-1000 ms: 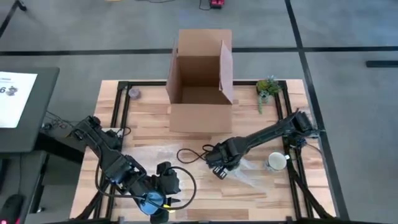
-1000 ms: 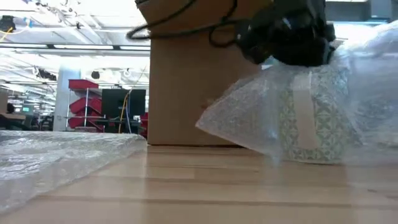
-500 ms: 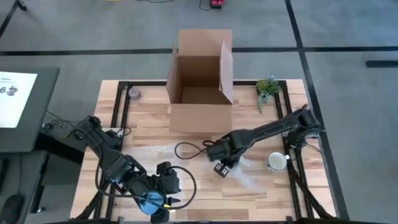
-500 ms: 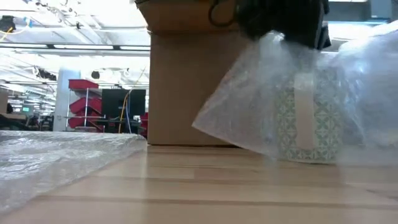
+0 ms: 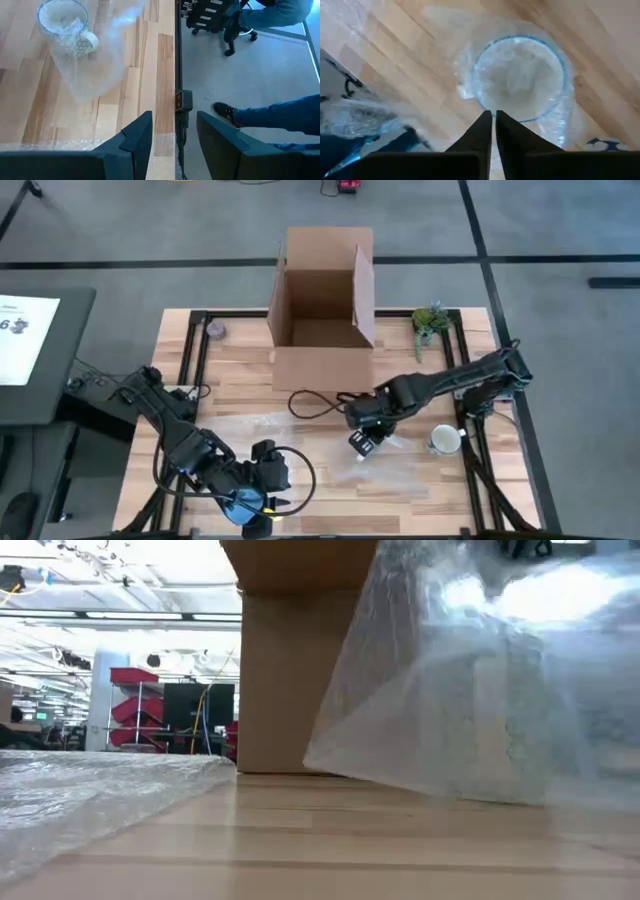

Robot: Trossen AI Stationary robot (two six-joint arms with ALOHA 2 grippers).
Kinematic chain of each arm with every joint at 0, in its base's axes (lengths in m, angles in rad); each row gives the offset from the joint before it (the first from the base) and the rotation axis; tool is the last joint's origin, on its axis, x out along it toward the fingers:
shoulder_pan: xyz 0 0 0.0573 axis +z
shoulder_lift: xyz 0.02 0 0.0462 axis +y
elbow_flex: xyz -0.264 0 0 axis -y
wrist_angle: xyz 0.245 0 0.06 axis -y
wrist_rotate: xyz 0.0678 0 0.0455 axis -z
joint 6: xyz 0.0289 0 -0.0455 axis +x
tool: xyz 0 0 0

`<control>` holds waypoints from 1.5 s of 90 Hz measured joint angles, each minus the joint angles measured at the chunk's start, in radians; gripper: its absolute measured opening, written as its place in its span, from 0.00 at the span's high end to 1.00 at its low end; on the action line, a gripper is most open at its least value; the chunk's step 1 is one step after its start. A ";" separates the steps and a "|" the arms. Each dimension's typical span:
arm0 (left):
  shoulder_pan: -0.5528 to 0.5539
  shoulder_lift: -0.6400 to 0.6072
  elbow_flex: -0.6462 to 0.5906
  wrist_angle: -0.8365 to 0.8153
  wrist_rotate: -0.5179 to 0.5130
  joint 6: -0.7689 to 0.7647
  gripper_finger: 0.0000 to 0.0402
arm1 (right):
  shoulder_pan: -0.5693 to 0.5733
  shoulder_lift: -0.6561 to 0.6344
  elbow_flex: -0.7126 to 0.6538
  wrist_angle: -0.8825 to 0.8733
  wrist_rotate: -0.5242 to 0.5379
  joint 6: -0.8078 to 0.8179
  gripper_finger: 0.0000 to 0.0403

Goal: Wrap mug
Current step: Wrap the blue patterned mug with the right transparent bubble wrap

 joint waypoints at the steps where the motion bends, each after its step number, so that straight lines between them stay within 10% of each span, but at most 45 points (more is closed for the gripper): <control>1: 0.000 0.000 0.000 0.000 0.000 0.000 0.67 | 0.003 0.000 0.000 0.008 0.004 0.001 0.99; 43: -0.007 0.000 0.000 -0.010 0.000 -0.001 0.67 | 0.220 0.009 0.000 0.266 0.068 -0.153 0.91; 86: -0.014 0.000 0.001 -0.006 0.001 -0.028 0.67 | 0.638 0.073 -0.283 0.249 0.057 0.320 0.46; 110: 0.035 0.000 0.001 0.002 0.000 -0.099 0.67 | 0.693 0.268 -0.307 0.406 0.054 0.227 0.58; 135: 0.063 0.000 0.001 0.138 -0.012 -0.182 0.67 | 0.679 0.289 -0.304 0.420 0.112 0.153 0.93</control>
